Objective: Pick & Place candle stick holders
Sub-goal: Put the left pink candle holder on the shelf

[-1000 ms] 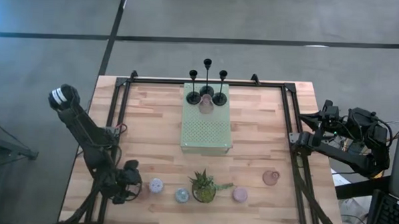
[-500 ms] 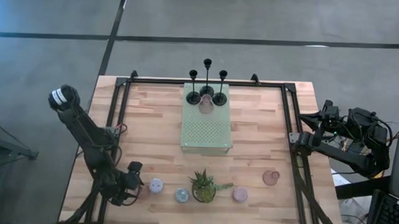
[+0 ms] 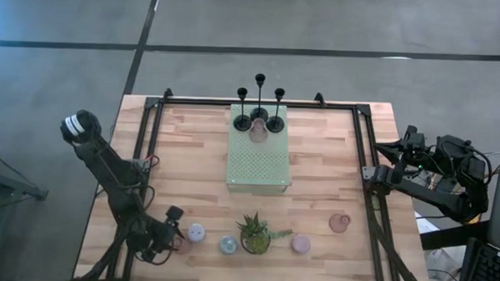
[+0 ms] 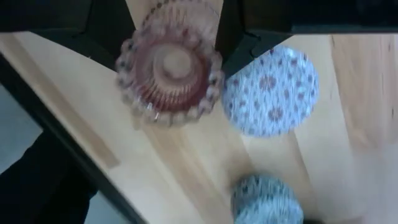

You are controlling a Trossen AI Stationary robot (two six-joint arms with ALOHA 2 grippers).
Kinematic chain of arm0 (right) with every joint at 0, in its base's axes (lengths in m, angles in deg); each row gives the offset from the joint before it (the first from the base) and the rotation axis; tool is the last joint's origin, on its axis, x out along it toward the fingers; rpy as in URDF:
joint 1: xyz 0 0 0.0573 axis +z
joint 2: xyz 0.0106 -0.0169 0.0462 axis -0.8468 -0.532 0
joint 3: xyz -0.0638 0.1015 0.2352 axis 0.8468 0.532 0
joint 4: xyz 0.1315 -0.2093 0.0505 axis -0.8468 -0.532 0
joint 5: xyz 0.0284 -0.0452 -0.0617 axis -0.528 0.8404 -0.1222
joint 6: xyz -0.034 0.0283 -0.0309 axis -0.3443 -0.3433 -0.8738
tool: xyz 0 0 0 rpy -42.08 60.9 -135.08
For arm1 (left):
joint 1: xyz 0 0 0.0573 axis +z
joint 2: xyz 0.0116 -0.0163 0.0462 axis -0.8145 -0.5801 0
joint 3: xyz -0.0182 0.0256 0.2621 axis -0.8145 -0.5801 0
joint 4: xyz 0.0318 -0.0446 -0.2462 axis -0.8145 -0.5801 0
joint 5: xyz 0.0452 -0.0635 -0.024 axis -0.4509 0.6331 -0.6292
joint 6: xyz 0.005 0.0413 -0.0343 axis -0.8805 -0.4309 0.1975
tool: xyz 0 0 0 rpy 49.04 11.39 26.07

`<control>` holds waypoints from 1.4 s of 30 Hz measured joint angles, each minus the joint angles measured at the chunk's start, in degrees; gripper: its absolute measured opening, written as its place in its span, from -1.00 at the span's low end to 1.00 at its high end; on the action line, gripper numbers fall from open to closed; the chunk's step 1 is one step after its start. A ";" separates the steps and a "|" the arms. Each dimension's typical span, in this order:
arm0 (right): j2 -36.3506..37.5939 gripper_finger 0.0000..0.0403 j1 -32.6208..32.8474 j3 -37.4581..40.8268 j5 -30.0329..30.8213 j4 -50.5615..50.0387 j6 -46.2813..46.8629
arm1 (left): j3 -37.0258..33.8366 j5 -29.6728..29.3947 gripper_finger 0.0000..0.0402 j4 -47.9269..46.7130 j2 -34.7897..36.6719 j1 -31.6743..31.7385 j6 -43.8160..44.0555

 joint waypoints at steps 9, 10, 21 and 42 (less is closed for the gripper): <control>0.00 -0.96 0.00 -0.01 0.01 0.00 0.00 | 0.00 -0.24 -0.10 2.12 -2.33 0.64 -3.02; 0.00 -0.96 0.00 -0.02 0.00 -0.02 0.00 | 0.00 -0.37 -0.11 2.52 -2.66 0.93 -3.52; 0.00 -0.96 0.00 -0.02 0.01 -0.01 0.00 | 0.38 1.86 -0.34 6.58 -3.71 4.67 -7.41; 0.00 -0.96 0.00 -0.01 0.01 0.00 0.01 | 26.82 -1.13 -0.34 -22.23 3.60 34.67 -9.40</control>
